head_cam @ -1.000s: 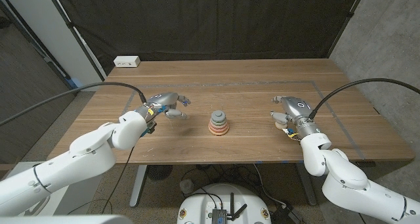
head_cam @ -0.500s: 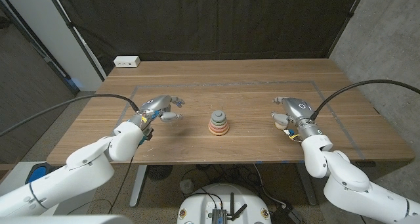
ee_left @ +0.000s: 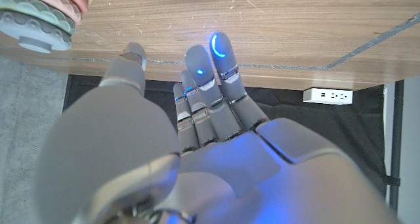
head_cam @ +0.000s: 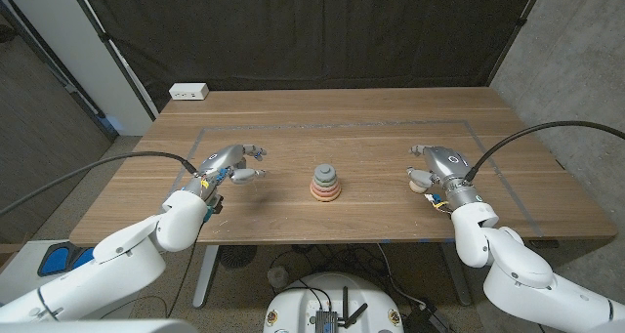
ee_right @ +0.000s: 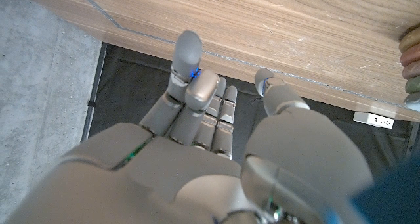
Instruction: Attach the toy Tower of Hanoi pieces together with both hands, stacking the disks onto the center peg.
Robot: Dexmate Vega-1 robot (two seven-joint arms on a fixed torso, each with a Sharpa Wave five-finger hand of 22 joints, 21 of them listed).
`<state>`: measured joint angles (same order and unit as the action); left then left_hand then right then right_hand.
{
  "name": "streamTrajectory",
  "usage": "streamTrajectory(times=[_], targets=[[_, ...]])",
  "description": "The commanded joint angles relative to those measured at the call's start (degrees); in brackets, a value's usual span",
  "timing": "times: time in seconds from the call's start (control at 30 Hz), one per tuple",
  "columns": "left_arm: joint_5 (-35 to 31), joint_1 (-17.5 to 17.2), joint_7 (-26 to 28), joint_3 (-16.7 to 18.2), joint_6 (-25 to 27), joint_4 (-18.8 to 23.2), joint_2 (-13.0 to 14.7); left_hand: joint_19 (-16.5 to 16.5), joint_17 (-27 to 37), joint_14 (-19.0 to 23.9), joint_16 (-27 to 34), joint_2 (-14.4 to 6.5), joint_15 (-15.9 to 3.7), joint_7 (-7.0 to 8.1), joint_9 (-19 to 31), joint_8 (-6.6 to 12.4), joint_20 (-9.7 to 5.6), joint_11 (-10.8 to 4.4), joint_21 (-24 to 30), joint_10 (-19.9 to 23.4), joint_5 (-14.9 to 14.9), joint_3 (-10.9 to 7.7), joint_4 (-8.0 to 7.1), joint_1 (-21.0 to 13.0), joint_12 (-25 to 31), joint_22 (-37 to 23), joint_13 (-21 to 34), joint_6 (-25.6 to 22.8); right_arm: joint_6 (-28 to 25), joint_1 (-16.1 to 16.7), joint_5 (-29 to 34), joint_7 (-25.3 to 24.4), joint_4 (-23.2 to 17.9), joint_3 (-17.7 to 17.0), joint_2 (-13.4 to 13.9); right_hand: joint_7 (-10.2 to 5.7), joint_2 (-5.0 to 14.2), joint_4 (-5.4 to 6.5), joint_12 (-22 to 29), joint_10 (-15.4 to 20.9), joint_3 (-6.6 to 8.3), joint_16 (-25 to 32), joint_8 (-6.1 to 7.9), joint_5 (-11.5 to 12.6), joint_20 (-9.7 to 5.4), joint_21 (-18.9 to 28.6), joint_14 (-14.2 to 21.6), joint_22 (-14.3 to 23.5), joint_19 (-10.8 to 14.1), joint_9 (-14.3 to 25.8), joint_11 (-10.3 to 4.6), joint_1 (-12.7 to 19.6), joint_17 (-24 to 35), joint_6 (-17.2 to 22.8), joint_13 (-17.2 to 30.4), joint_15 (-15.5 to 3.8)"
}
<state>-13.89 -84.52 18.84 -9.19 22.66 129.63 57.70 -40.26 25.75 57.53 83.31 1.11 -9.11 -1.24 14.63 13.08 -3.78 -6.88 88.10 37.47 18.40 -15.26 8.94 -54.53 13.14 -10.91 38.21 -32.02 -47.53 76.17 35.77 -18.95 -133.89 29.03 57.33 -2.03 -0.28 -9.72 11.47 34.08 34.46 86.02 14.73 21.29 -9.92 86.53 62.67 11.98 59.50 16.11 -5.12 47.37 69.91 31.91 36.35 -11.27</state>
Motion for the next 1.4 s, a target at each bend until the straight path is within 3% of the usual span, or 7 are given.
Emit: streamTrajectory(times=[0.03, 0.37, 0.67, 0.9, 1.13, 1.4], targets=[[0.2, -0.45, 1.99, 0.04, -1.12, -1.13, -1.24, -0.67, 0.11, 0.64, 0.33, -0.54, -3.41, -0.09, -0.03, 0.14, -7.96, -0.46, -0.24, 0.57, 0.29, -0.62, 0.02, -0.09, 0.2, -0.15, 0.11, -0.54, -1.46, -0.12, 0.1, -0.48, -0.2, 0.52, -0.7, 0.01, -0.51, 0.13, -0.1, -0.25, 0.35, -0.05, 0.05, 0.08, -2.7, 0.04, -0.23, 0.04, 0.11, 0.13, -0.25, 0.3, 0.15, -0.03, 0.09, -1.21], [0.17, 0.02, 2.81, -0.94, -2.71, -2.18, -2.02, -1.01, 0.14, 0.84, 0.41, -0.52, -3.42, -0.11, -0.13, 0.06, -7.98, -0.27, -0.29, 0.75, 0.34, -0.81, 0.16, -0.16, 0.08, -0.08, 0.12, -0.77, -2.43, -1.18, 0.66, 0.42, -0.06, 1.9, -0.56, -0.05, -0.52, 0.13, -0.07, -0.31, 0.39, -0.07, -0.02, 0.08, -2.7, -0.02, -0.29, -0.02, 0.01, 0.12, -0.21, 0.34, 0.13, -0.11, 0.05, -1.21], [-0.32, -1.64, 4.69, -0.03, -2.22, -1.64, -2.88, -1.13, 0.12, 0.96, 0.42, -0.53, -3.41, -0.24, -0.21, 0.01, -7.96, -0.23, -0.4, 0.78, 0.39, -0.92, 0.15, -0.08, -0.08, -0.03, 0.09, -0.98, -5.72, -2.53, 1.21, 5.06, -0.95, 2.99, 1.77, 0.03, -0.84, 0.11, -0.76, -2.88, 0.45, -0.52, -0.84, 0.01, -2.69, -0.47, -1.08, -0.31, -0.81, 0.06, 0.28, 0.28, -0.04, -1.84, -0.19, -1.2], [-0.34, -3.85, 5.66, 1.67, -1.59, -0.8, -3.58, -1.2, 0.12, 1.02, 0.41, -0.56, -3.41, -0.22, -0.28, -0.09, -7.93, -0.19, -0.52, 1.01, 0.43, -1.0, 0.07, 0.14, -0.1, 0.01, 0.11, -1.04, -8.73, -5.07, 2.38, 9.52, -0.95, 5.43, 3.31, 0.01, -1.08, 0.12, -0.94, -4.42, 0.45, -1.22, -1.59, -0.04, -2.68, -0.68, -1.98, -0.43, -1.28, -0.02, 0.38, 0.23, -0.26, -3.51, -0.44, -1.19], [-0.61, -5.08, 5.62, 3.16, -1.8, -0.3, -3.65, -1.18, 0.11, 1.05, 0.37, -0.65, -3.41, -0.3, -0.34, -0.19, -7.87, -0.1, -0.71, 1.0, 0.45, -1.04, -0.12, 0.57, -0.19, 0.08, 0.15, -1.08, -12.84, -9.69, 4.41, 16.53, -1.47, 9.62, 4.39, 0.29, -1.63, -0.07, -0.96, -5.79, 0.38, -2.66, -1.84, -0.13, -2.69, -1.03, -3.64, -0.63, -2.01, -0.12, 0.55, 0.34, -1.12, -4.13, -0.71, -1.25], [0.4, -5.94, 5.15, 4.59, -4.31, -1.1, -4.45, -1.21, 0.27, 1.15, 0.43, -0.7, -3.41, -0.25, -0.42, -0.33, -7.86, -0.06, -0.96, 0.93, 0.48, -1.09, -0.27, 1.16, -0.33, 0.16, 0.2, -1.09, -15.83, -12.38, 6.11, 20.1, -2.0, 12.47, 4.73, 0.19, -2.05, -0.13, -0.82, -6.58, 0.15, -3.14, -2.16, -0.3, -2.67, -1.21, -3.94, -0.69, -2.5, -0.21, 0.59, 0.63, -1.15, -5.04, -0.98, -1.28]])
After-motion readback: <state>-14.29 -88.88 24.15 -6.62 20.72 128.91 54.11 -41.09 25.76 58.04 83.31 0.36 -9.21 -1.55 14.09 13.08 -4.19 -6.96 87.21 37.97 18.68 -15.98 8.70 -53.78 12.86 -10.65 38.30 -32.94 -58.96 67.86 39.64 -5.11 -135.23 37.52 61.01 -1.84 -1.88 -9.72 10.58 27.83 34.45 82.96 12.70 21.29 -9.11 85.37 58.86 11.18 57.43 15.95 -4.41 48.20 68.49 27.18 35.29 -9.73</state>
